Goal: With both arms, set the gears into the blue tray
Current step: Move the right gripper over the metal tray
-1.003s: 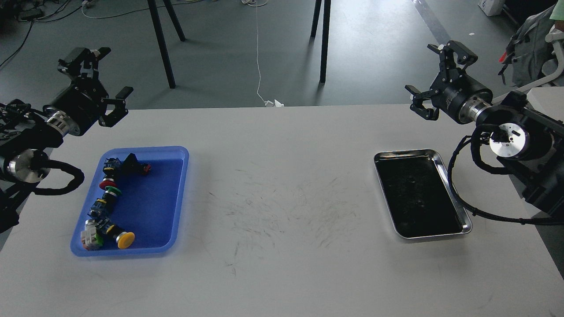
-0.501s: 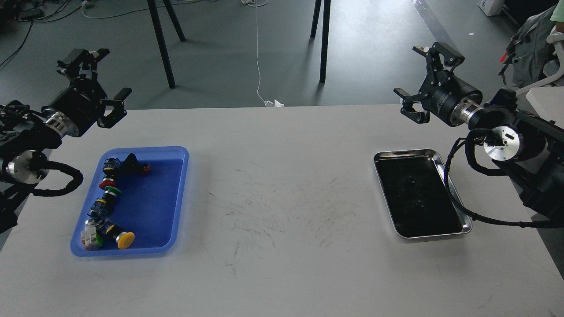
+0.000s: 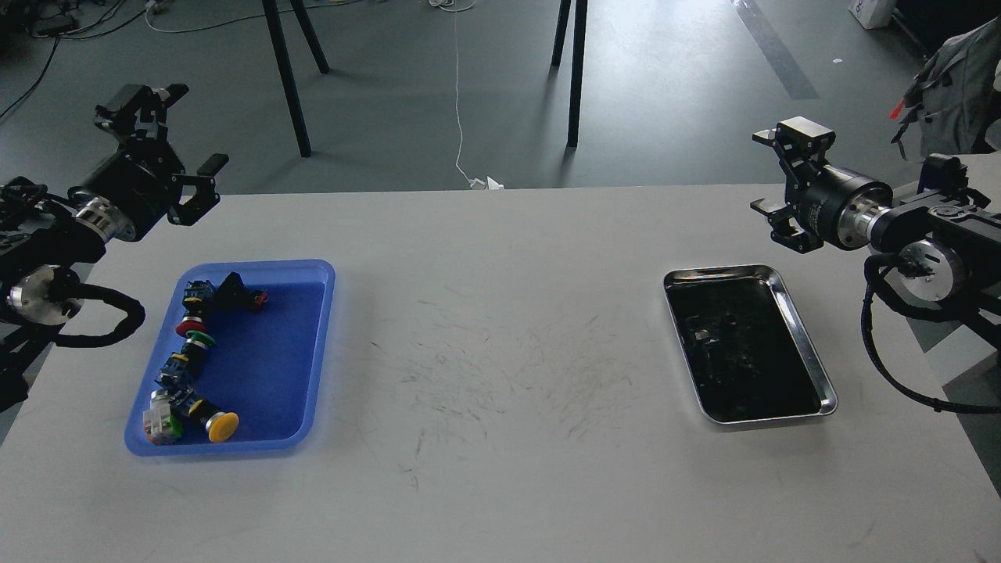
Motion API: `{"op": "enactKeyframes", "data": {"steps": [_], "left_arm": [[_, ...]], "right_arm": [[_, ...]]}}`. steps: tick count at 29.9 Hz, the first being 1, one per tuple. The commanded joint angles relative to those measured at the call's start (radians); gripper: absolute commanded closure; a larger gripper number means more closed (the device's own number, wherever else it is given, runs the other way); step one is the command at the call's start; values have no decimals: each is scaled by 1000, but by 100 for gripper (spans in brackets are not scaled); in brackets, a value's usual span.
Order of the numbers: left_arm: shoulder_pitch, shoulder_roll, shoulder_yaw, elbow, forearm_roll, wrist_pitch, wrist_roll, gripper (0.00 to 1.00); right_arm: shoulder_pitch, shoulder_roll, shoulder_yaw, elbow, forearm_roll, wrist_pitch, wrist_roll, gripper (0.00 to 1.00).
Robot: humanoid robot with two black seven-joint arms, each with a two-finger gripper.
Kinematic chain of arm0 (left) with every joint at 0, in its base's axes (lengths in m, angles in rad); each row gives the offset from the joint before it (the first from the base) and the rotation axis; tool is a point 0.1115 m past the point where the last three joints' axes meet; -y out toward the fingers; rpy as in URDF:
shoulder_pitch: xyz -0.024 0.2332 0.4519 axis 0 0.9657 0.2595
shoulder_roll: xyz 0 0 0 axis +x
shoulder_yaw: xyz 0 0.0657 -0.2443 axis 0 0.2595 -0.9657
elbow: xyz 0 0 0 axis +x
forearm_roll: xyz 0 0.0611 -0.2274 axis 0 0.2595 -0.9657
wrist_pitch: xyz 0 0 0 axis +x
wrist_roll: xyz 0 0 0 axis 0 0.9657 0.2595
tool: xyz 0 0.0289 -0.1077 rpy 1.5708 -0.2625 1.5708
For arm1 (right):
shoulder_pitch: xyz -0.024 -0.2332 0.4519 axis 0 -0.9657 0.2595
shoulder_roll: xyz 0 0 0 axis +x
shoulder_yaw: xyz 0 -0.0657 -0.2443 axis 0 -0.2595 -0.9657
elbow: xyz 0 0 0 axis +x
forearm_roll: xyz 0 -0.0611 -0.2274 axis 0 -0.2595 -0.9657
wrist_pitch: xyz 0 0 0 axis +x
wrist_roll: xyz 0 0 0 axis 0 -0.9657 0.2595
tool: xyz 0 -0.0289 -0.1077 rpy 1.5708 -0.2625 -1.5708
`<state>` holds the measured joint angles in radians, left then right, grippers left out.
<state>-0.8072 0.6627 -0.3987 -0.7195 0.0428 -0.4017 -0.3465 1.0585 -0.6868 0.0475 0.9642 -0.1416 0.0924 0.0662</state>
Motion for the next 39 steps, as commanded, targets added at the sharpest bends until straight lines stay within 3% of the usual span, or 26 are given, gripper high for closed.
{"op": "enactKeyframes", "data": {"steps": [1, 4, 9, 14, 19, 27, 39], "left_arm": [[-1, -2, -5, 0, 0, 3, 0, 1], [-3, -2, -6, 0, -1, 3, 0, 1], [-3, -2, -6, 0, -1, 1, 0, 1], [-3, 0, -6, 0, -1, -2, 0, 1], [-6, 0, -8, 0, -1, -2, 0, 1], [-6, 2, -8, 0, -3, -3, 0, 1], [-6, 3, -8, 0, -4, 0, 0, 1]], "right_arm": [[84, -54, -125, 76, -90, -36, -5, 3], [135, -91, -204, 137, -145, -39, -31, 3], [195, -120, -329, 171, -336, -30, -22, 3], [262, -123, -468, 166, -519, -19, 41, 3], [287, -105, -547, 151, -642, -19, 55, 3], [285, -17, -662, 131, -811, -20, 89, 3], [209, 153, -709, -5, -822, -30, 90, 4]]}}
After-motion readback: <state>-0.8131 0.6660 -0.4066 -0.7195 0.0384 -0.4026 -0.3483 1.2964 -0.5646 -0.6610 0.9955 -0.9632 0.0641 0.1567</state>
